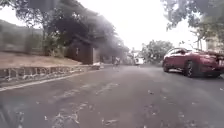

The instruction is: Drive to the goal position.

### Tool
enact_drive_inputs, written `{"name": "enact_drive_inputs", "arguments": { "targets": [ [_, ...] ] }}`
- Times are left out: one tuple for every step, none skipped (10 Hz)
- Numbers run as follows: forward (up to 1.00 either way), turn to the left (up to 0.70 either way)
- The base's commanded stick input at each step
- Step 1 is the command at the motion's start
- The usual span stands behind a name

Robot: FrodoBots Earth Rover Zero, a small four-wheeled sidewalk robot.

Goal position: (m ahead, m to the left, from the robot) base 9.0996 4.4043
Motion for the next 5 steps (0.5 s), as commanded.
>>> {"name": "enact_drive_inputs", "arguments": {
  "targets": [
    [1.0,0.02],
    [1.0,0.02],
    [1.0,0.02],
    [1.0,0.02],
    [1.0,0.02]
  ]
}}
